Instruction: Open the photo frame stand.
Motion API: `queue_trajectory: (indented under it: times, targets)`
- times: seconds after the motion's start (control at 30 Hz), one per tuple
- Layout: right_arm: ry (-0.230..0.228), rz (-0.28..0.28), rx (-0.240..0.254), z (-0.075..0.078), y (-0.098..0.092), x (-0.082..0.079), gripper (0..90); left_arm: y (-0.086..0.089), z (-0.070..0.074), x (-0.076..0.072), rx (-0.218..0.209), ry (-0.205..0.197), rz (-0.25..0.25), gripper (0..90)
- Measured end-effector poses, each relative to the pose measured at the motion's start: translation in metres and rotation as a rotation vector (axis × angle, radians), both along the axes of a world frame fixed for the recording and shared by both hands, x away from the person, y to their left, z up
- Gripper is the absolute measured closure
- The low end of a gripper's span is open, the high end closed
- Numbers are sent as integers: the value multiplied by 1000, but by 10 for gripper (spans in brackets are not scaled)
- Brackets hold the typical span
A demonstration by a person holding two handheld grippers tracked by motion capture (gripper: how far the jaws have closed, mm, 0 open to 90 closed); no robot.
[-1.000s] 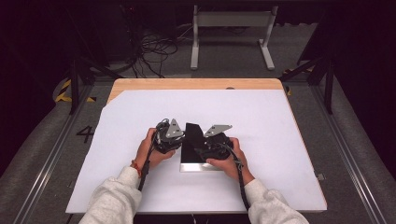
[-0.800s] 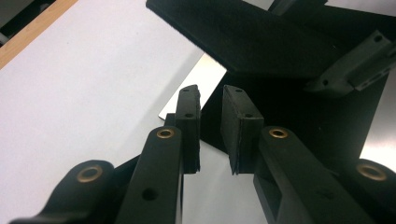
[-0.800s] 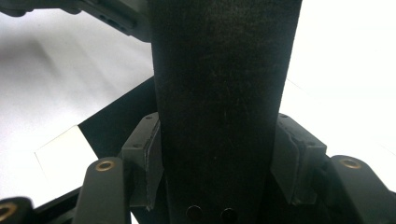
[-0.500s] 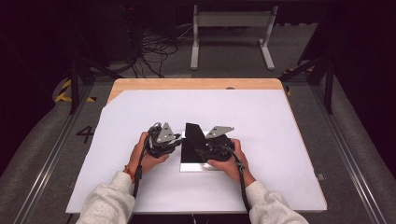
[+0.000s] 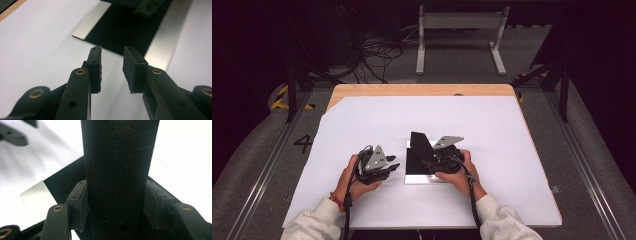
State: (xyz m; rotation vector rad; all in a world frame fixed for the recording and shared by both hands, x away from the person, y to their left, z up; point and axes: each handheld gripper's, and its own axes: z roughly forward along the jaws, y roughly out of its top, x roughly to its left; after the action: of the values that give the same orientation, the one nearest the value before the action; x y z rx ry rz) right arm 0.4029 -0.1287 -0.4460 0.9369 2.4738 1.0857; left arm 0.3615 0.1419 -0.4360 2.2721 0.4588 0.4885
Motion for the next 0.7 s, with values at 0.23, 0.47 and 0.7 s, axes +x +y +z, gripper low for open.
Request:
queue_trajectory:
  times: [0.23, 0.47, 0.7]
  targets:
    - [5, -16, -25, 0, -1, 0, 332, 10, -8, -24, -2, 16, -36, 658]
    - [40, 8, 2, -2, -6, -1, 445, 17, -16, -40, 15, 32, -46, 590]
    - [41, 1, 3, -1, -6, -3, 451, 25, -22, -47, 11, 51, -35, 566]
